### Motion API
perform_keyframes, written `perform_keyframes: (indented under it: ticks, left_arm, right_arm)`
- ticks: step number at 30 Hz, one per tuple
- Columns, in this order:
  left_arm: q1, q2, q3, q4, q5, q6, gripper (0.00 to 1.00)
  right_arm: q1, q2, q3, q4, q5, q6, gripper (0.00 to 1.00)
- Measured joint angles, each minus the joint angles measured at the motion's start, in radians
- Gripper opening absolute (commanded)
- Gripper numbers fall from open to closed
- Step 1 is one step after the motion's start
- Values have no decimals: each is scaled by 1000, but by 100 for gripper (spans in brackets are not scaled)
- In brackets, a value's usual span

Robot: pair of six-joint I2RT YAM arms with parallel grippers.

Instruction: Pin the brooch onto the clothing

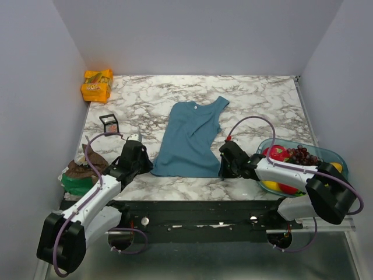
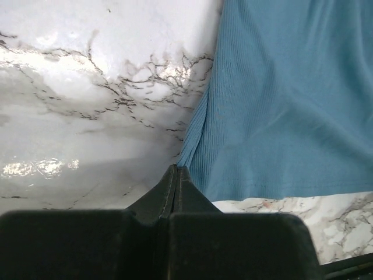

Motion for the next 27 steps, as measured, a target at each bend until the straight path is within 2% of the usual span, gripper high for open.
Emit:
perform_keyframes:
  ticks: [1,5,11,14,17,21,23,27]
  left_arm:
    - [0,-29,1,-11,-1,-3,0]
    - [0,-90,1,-34,-10,-14,0]
    - [0,-134,10,-56,18,-25,0]
    - [0,-145,63,-80,53,-26,0]
    - [0,-142,208,-104,74,-23,0]
    - [0,-83,551,-98,82,14,0]
    - [0,-54,723,-83,82,34,0]
    - [0,-22,955,-45,82,60,0]
  right_arm:
    - [0,0,2,-3,0,-3,7]
    - [0,-8,32,-62,36,-16,1]
    - [0,-157,111,-240,140,-53,1]
    - [0,-227,216,-348,190,-94,1]
    - [0,-254,387,-435,246,-156,1]
    - [0,-244,716,-528,320,-274,1]
    - [0,-232,884,-540,342,-344,1]
    - [0,-211,1175,-555,337,-475,1]
